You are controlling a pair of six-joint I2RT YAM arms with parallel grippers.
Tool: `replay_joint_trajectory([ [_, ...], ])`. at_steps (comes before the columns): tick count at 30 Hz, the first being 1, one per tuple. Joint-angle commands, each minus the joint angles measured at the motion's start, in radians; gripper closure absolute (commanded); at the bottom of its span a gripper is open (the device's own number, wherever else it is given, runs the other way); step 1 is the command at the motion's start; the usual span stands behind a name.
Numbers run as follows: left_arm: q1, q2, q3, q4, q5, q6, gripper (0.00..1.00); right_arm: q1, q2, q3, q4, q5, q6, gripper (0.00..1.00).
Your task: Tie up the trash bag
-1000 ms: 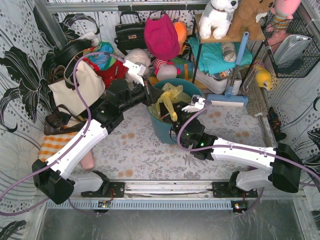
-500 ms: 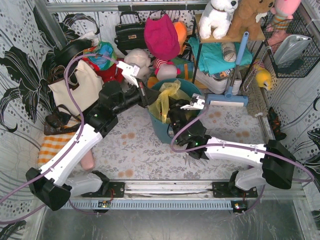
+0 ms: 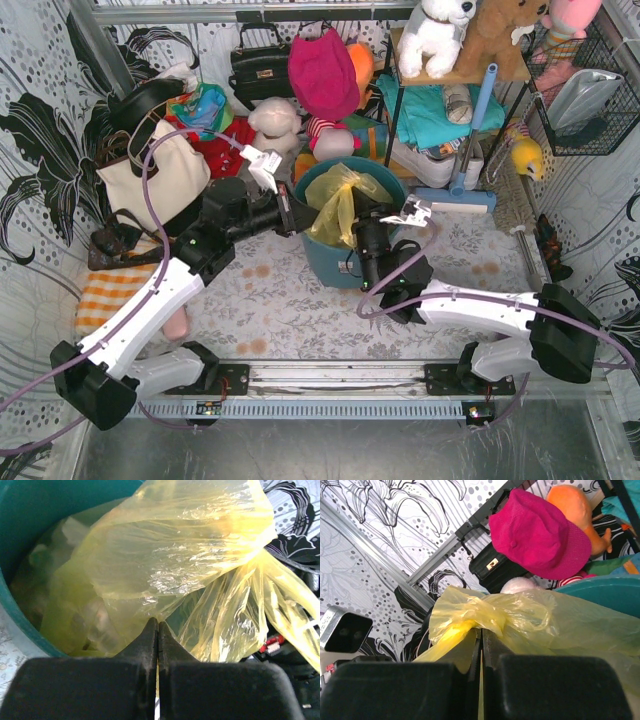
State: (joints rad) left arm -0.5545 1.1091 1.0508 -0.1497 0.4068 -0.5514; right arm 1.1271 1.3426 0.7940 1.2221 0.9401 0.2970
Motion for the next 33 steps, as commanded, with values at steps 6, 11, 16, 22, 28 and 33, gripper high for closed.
replay_joint_trajectory([
  [6,-0.008,-0.009,-0.028,0.124,0.172,-0.085,1.0,-0.002,-0.084,-0.089,0.125,0.039,-0.045,1.0],
  [11,-0.011,-0.017,0.014,0.078,0.174,-0.051,0.98,-0.002,-0.094,-0.117,0.167,0.011,-0.063,1.0],
  [16,-0.011,-0.034,0.161,-0.128,-0.072,0.123,0.64,-0.001,-0.094,-0.123,0.171,-0.017,-0.062,1.0],
  [22,-0.012,-0.022,0.222,-0.051,-0.197,0.323,0.48,-0.002,-0.096,-0.124,0.149,-0.034,-0.034,1.0],
  [28,-0.012,0.116,0.302,-0.044,0.062,0.555,0.4,-0.002,-0.108,-0.115,0.103,-0.042,-0.011,1.0],
  [33,-0.011,0.195,0.344,-0.099,0.077,0.705,0.4,-0.001,-0.117,-0.105,0.072,-0.046,-0.003,1.0],
])
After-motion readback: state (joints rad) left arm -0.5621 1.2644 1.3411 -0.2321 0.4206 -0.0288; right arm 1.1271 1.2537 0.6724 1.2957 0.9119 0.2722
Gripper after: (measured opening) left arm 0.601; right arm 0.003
